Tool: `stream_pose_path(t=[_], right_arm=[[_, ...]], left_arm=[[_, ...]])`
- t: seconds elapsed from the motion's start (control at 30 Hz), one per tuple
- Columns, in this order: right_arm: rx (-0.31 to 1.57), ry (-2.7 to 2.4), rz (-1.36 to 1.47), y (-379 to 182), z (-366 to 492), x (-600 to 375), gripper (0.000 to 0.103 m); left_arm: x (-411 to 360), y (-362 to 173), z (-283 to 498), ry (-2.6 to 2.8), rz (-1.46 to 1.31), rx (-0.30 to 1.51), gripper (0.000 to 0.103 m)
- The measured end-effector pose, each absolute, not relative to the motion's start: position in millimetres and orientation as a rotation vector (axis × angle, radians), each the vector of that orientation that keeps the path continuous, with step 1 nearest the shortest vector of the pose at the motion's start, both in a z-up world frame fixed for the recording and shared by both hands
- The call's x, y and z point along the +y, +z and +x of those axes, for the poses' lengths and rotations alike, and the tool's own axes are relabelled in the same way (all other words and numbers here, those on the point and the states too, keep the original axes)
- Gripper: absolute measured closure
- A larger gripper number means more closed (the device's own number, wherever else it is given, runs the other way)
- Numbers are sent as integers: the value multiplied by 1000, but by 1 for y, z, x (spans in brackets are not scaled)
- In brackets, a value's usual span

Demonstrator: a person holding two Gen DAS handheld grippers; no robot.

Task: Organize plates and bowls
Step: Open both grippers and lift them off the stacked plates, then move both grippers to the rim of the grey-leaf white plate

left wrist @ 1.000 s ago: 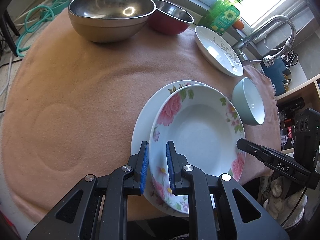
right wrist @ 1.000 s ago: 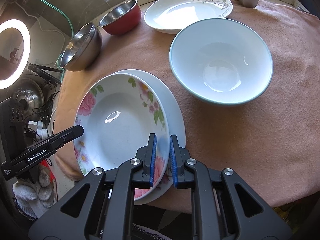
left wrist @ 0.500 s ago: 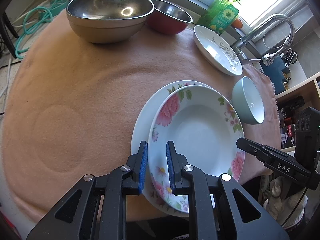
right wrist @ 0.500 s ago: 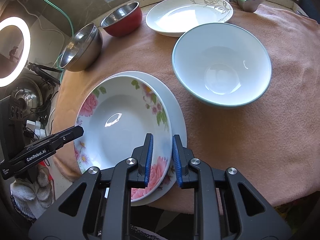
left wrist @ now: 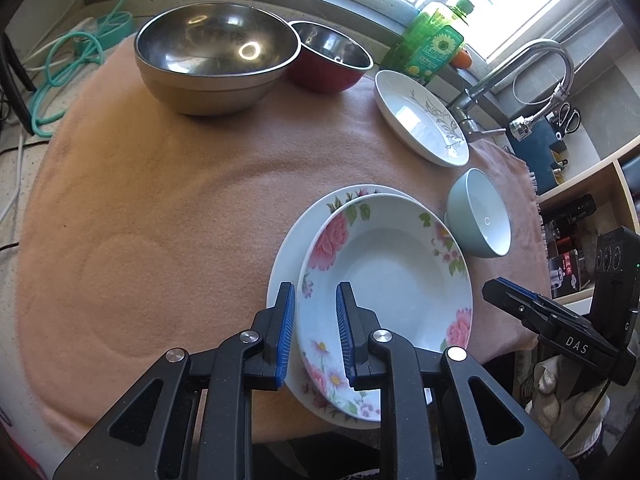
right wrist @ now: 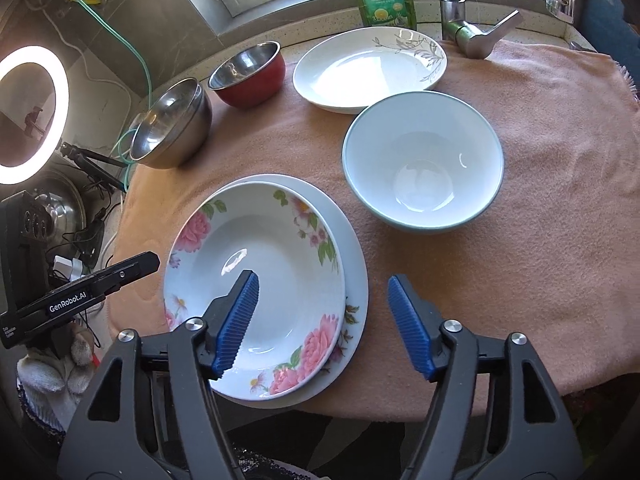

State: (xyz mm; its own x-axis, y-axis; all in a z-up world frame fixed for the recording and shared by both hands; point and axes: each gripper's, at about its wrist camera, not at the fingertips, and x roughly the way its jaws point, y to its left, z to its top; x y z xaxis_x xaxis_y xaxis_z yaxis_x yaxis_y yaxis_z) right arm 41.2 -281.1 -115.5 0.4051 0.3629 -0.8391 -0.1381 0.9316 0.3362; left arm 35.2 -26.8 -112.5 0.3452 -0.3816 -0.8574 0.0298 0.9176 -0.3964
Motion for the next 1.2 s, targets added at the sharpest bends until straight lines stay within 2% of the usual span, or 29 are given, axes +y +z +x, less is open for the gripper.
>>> stream_pose_path(t=[0.07, 0.3, 0.37, 0.47, 0.87, 0.97, 1.2], right_arm=[[1092, 305, 234, -110, 37, -280, 30], [1068, 266, 340, -101, 33, -289, 29], [1055, 245, 386, -99, 33, -295, 28], [1016, 202, 425, -92, 34, -305, 18], [875, 177, 390, -63, 68, -363, 18], [871, 218, 320, -60, 93, -383, 9], [945, 332, 180, -63, 157, -416, 9]], left_arm=[[-24, -108, 37, -281, -335, 1184, 82], [-17, -94, 43, -316, -324, 1148, 63], [-15, -91, 45, -324, -316, 1139, 63], [-12, -87, 50, -343, -310, 1135, 63], [-28, -79, 80, -364, -292, 1127, 63], [-40, -77, 88, -346, -314, 1107, 63], [-85, -81, 106, -247, -392, 1082, 63]])
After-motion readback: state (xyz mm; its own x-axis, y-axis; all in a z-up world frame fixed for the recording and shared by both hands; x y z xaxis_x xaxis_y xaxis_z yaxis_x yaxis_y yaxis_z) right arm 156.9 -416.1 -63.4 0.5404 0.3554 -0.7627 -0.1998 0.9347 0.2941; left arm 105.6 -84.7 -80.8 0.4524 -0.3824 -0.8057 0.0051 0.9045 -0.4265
